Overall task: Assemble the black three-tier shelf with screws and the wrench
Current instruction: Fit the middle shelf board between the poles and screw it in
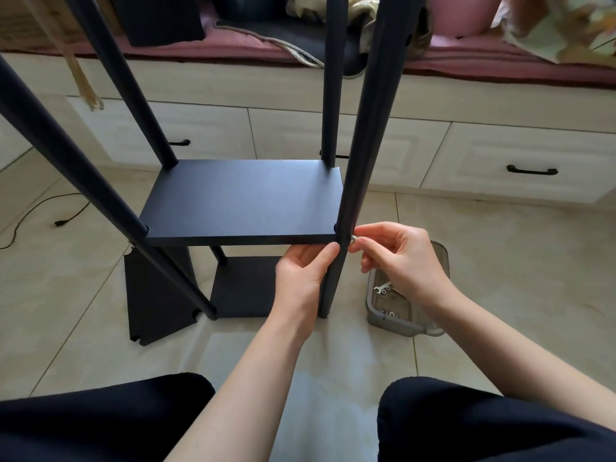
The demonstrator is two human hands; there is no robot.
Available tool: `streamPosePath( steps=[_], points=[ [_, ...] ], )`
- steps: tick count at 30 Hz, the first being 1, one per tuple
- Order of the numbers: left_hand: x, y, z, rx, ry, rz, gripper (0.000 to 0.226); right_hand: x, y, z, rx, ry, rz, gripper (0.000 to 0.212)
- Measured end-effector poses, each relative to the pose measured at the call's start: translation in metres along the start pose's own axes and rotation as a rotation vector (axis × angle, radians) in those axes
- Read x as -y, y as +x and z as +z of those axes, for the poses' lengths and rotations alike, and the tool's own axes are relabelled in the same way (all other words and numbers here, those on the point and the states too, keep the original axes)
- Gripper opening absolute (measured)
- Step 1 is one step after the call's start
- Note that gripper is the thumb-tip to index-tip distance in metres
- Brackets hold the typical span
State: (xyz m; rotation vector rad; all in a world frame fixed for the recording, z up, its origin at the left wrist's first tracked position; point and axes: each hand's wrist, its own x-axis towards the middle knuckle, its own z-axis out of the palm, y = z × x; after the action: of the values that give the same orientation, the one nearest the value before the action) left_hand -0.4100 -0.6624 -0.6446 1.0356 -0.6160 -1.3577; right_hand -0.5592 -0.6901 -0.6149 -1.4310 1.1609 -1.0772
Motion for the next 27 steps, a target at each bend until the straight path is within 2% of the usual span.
streamPosePath(
  steps=[5, 11, 16, 20, 27],
  points=[
    [0.003, 0.013, -0.004, -0.006, 0.048, 0.000, 0.010, 0.000, 0.002, -0.002, 0.007, 0.013, 0.015, 0.012],
    [0.005, 0.016, -0.003, 0.022, -0.023, 0.017, 0.030, 0.000, 0.003, -0.001, 0.005, 0.057, 0.029, 0.009],
    [0.006, 0.016, -0.002, 0.050, -0.094, 0.010, 0.036, 0.001, 0.001, -0.002, -0.013, -0.068, -0.049, 0.005],
    [0.005, 0.015, -0.002, 0.058, -0.103, -0.006, 0.031, 0.003, 0.000, -0.002, -0.013, -0.185, -0.124, 0.005],
    [0.001, 0.017, 0.000, 0.068, -0.127, 0.016, 0.011, 0.002, -0.001, 0.002, -0.062, -0.138, -0.123, 0.006]
  ],
)
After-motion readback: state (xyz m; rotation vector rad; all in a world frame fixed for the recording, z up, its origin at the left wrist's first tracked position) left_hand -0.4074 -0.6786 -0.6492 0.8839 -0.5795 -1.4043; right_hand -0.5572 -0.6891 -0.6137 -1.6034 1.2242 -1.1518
